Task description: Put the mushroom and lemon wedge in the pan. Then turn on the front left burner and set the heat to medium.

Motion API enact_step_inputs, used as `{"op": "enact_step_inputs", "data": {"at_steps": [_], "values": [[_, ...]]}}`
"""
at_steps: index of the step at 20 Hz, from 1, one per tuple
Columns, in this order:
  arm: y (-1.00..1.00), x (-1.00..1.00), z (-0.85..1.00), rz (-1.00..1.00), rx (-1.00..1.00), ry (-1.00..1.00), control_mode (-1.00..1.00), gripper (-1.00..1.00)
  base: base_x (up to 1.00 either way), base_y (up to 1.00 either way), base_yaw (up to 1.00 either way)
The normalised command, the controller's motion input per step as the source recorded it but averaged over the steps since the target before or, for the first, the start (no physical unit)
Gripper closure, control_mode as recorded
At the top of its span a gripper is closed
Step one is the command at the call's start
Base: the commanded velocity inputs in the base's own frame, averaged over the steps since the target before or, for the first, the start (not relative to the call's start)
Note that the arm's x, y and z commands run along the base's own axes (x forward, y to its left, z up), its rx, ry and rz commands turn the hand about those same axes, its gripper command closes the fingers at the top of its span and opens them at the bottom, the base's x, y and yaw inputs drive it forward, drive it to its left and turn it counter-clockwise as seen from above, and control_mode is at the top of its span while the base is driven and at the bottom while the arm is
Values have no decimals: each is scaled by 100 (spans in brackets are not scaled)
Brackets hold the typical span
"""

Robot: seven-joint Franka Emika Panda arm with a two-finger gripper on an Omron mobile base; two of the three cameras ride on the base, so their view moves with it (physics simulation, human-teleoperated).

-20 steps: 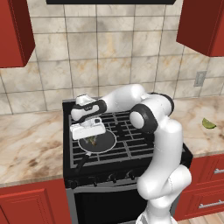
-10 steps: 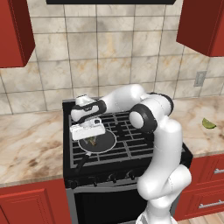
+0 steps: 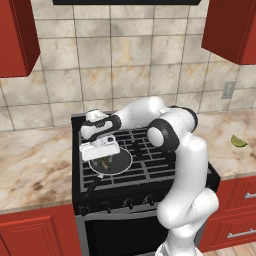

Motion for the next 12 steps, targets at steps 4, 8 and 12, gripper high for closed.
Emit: {"op": "enact_step_inputs", "data": {"at_steps": [4,8,12], "values": [[1,0,12,0,-3,0,-100,-100,0,0,0],[-1,-1,52,0,-4,0,-100,-100,0,0,0],[0,-17,91,0,1,0,-100,-100,0,0,0]]}}
